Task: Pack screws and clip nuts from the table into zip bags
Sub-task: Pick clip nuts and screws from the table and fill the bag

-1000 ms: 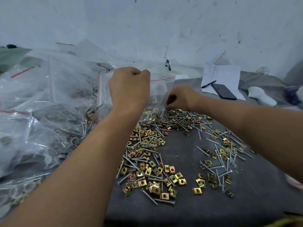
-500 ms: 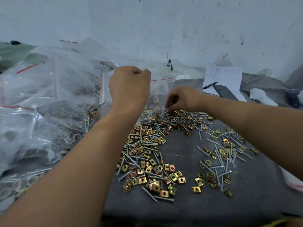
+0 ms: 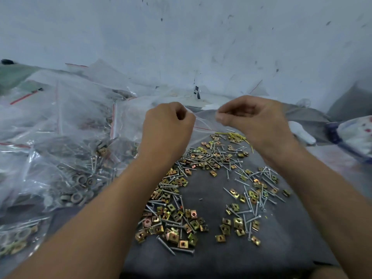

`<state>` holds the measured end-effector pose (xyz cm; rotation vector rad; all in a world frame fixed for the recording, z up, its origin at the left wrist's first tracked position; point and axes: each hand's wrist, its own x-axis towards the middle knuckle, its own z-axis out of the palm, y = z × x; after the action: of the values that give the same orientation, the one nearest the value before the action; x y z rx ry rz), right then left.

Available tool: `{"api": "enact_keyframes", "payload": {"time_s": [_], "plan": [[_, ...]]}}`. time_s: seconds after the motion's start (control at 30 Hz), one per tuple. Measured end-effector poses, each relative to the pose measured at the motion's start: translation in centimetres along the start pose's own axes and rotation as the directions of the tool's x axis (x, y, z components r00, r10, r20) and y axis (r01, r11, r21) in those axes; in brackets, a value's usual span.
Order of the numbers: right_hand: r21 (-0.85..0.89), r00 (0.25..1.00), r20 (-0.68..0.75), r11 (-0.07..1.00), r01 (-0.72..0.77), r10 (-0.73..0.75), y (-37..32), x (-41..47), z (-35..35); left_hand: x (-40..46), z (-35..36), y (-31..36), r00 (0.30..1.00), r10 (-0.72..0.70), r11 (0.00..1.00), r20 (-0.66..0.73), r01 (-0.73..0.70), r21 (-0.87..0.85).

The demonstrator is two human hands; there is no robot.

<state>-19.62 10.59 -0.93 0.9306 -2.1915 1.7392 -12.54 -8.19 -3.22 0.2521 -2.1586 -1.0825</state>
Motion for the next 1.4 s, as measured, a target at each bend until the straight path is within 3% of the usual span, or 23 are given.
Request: {"api": "enact_keyframes", "payload": {"time_s": [0.07,0.23,0.43,0.63,0.77,0.9,1.07,1.27,1.4], "plan": [[-0.173,0.998,0.021,0.983,0.064,-0.061,-0.6,-0.9,1.2,-0.3,0.3,0.2,0.998,0.062,0.997,-0.012,-0.062,0.051],[-0.277,1.0,0.005,0.96,0.029,-0.028,-1.6,-1.3,3.5,-0.7,0.2,0.3,0.986,0.169,0.983,-0.001,-0.168,0.069],[-0.255,0.98,-0.188,0.96,-0.119,0.071,-1.9,-1.1,2.7,-0.7,0.5,0.4,0.958,0.283,0.954,0.048,-0.286,0.087],[-0.32,0.975,-0.167,0.927,-0.193,0.146,-2.2,-1.4,1.9,-1.6,1.3,1.0,0.938,0.341,0.936,0.054,-0.344,0.067],[-0.36,0.981,-0.163,0.919,-0.161,0.107,-2.0,-1.8,2.0,-2.0,1.6,1.3,0.939,0.337,0.938,0.071,-0.342,0.059],[-0.374,0.974,-0.22,0.917,-0.139,0.058,-1.9,-1.9,2.2,-1.8,1.4,1.5,0.96,0.272,0.962,0.069,-0.274,0.012],[-0.321,0.973,-0.223,0.947,-0.018,-0.057,-2.0,-1.8,2.6,-1.4,0.9,1.3,0.993,0.064,0.977,0.095,-0.043,-0.208],[-0.389,0.942,-0.075,0.88,0.275,-0.327,-1.2,-1.7,4.2,-0.4,0.6,0.7,0.985,-0.103,0.843,0.138,0.161,-0.514],[-0.406,0.92,-0.043,0.848,0.34,-0.389,-0.6,-1.0,4.6,0.2,0.1,-0.2,0.974,-0.16,0.79,0.16,0.223,-0.571]]}}
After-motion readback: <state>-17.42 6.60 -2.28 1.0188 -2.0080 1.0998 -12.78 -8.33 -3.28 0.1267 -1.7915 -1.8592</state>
